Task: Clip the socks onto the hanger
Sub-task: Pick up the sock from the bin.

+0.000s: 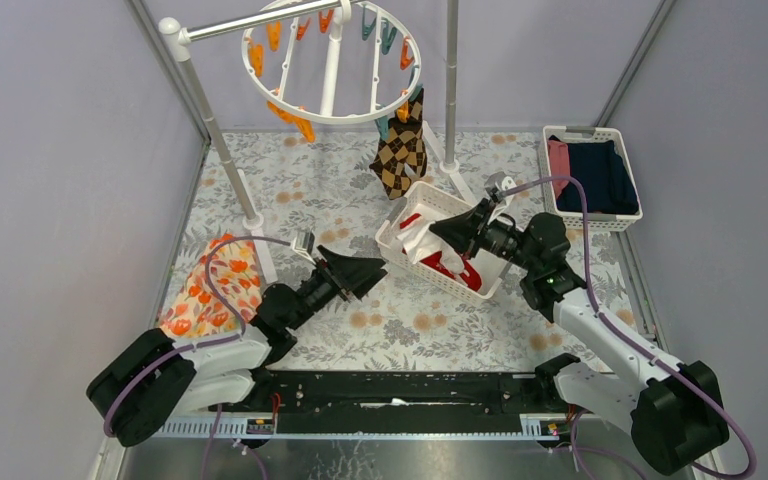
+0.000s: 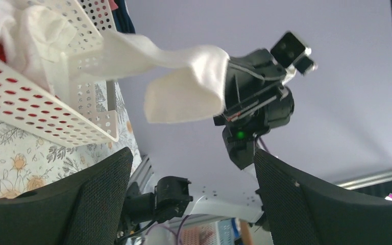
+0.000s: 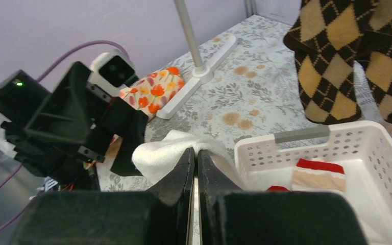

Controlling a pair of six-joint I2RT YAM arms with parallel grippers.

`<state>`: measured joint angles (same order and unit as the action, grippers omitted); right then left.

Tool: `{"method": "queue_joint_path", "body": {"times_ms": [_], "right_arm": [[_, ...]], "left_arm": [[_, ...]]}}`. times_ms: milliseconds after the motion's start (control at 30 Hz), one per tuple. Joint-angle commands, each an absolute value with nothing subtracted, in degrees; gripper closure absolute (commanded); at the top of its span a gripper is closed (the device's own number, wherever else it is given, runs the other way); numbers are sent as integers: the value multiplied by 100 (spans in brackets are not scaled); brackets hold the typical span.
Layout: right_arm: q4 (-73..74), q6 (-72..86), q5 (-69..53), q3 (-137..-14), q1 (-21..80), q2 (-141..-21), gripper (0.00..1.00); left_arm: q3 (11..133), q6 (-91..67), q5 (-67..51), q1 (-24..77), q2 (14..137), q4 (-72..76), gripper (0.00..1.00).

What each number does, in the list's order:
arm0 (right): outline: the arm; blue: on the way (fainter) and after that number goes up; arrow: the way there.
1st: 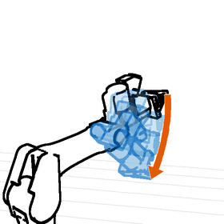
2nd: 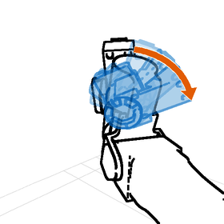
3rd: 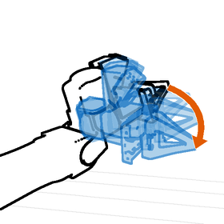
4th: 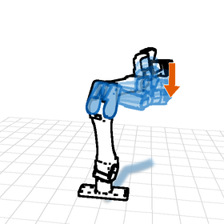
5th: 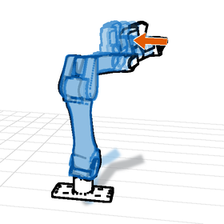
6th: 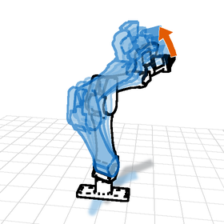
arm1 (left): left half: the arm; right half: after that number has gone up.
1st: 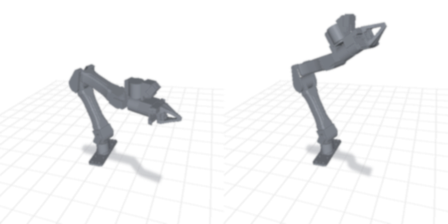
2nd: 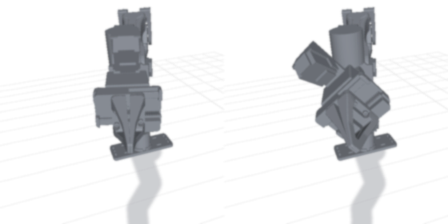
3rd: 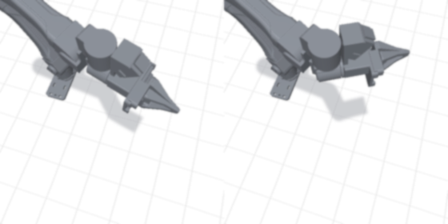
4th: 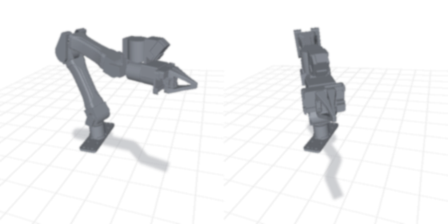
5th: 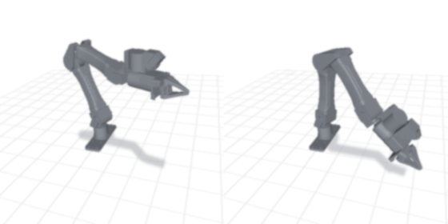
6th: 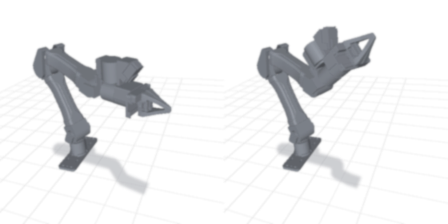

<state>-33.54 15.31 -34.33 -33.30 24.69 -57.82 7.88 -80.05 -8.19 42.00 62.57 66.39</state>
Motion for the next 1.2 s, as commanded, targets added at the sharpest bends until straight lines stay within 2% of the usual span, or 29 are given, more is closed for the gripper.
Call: {"method": "queue_joint_path", "body": {"times_ms": [0, 167, 333, 533, 967, 1033, 1167], "right_arm": [[-4120, 1937, -4038, -3233, 2456, -5769, 99], [-4431, 2145, -4281, -3164, 2461, -5886, 99], [-4660, 2217, -4420, -3008, 2504, -5921, 100], [-4652, 2022, -4550, -2899, 2538, -5906, 100], [-4815, 1706, -4907, -2758, 2669, -5894, 99], [-4779, 1651, -4933, -2742, 2686, -5895, 99], [-4834, 1597, -5124, -2670, 2751, -5836, 99]], "left_arm": [[525, -8816, -77, 4186, 6356, 7206, 7], [531, -9371, -41, 4185, 6734, 7267, 7], [430, -9879, 143, 4182, 7443, 8217, 10], [690, -10473, -334, 4183, 8531, 9178, 12], [1217, -10694, -711, 4192, 9194, 9202, 18], [1262, -10701, -771, 4192, 9217, 9202, 22], [1296, -10664, -739, 4180, 9238, 9202, 37]]}}
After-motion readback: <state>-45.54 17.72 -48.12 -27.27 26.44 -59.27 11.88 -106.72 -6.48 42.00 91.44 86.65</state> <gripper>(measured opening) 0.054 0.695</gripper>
